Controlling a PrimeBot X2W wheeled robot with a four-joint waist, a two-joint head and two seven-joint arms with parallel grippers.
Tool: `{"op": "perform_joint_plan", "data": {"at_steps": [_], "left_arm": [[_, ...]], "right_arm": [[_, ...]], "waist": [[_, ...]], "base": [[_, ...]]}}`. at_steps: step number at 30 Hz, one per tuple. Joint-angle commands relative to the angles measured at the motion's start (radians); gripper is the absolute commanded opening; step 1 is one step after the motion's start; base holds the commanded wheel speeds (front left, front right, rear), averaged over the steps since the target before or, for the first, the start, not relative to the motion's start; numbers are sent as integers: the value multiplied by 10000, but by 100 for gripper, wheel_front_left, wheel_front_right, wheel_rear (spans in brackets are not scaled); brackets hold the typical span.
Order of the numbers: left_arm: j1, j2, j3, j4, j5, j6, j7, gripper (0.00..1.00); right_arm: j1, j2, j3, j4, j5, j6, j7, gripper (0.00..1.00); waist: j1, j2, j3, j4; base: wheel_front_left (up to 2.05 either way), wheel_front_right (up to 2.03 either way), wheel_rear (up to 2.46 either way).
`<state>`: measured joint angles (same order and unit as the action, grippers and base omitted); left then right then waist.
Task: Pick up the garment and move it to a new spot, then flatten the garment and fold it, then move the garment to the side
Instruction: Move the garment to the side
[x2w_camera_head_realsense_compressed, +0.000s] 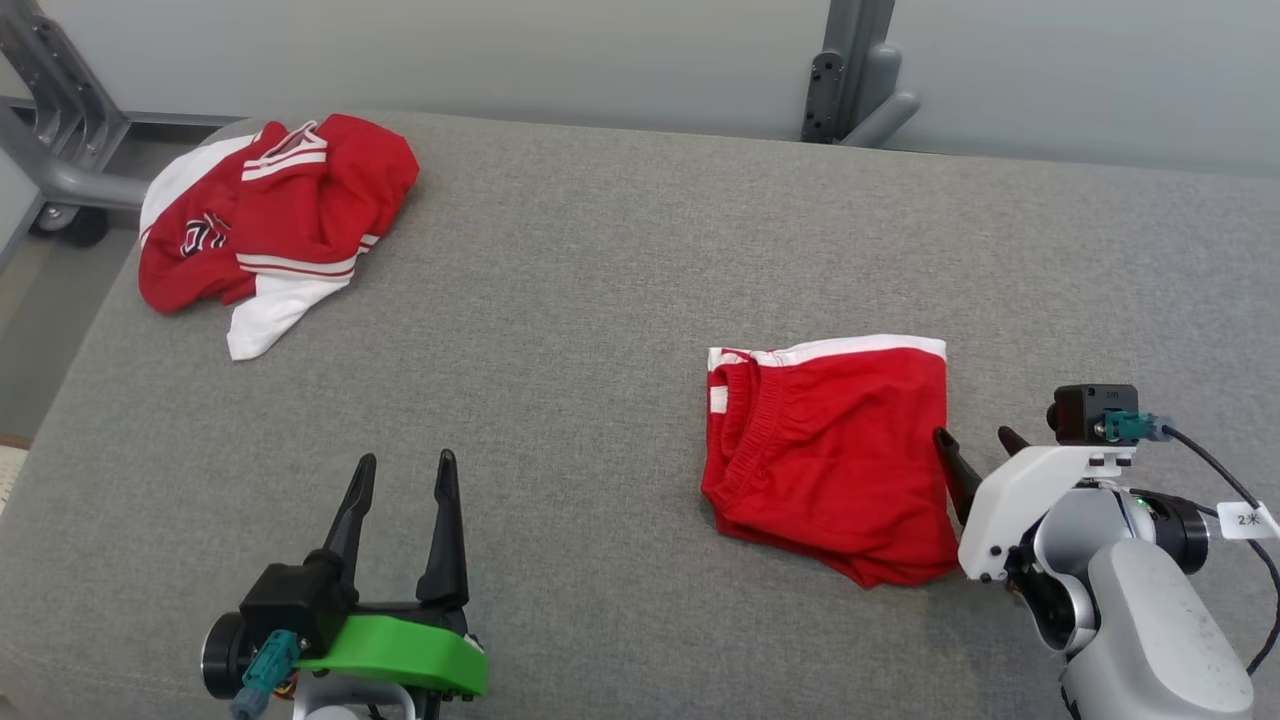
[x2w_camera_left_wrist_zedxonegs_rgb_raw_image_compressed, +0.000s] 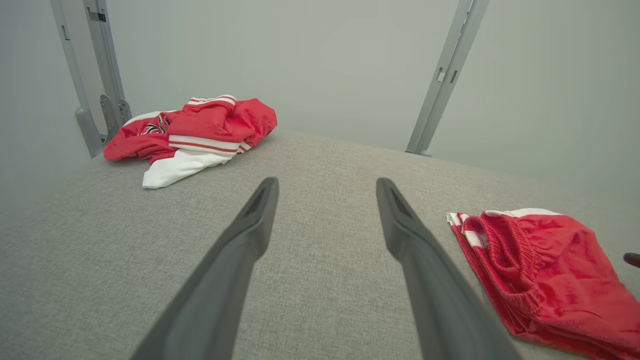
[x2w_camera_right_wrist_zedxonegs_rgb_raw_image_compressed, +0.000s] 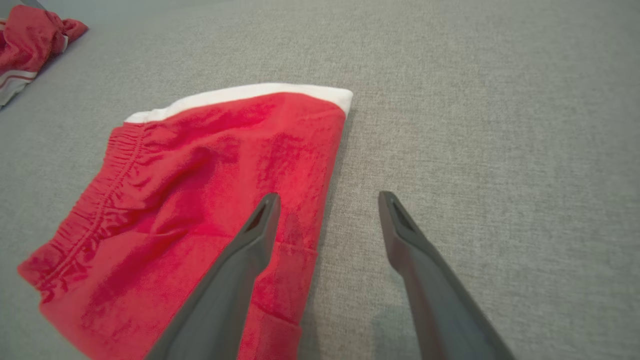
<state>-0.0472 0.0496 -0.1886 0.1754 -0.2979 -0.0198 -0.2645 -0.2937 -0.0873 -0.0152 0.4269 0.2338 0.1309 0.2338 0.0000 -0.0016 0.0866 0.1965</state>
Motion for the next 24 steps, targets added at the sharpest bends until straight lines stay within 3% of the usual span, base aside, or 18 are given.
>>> {"op": "perform_joint_plan", "data": {"at_steps": [1,15,16,17,20,24], "left_arm": [[-166,17,-19,-10,-20,42,4,100],[-270,17,-155,44,-36,40,4,100],[-271,17,-153,37,-15,44,2,100],[-269,17,-151,31,11,43,4,100],[-278,17,-146,20,60,23,2,100],[-293,15,-130,-29,152,-3,4,100]], "right_arm": [[-246,-74,-18,235,176,-3,147,100],[-1475,-204,240,2664,1470,-3,902,100],[-1538,-202,287,2779,1533,-3,849,81],[-1598,-206,337,2889,1581,-3,805,47],[-1786,-221,537,3151,1653,-3,642,0],[-2046,-382,783,3350,1702,-11,336,0]], "waist": [[0,16,158,228],[0,16,411,696],[0,16,422,692],[0,16,432,681],[0,16,463,617],[0,16,526,423]], "base": [[0,0,0],[0,0,0],[0,0,0],[0,0,0],[0,0,0],[0,0,0]]}}
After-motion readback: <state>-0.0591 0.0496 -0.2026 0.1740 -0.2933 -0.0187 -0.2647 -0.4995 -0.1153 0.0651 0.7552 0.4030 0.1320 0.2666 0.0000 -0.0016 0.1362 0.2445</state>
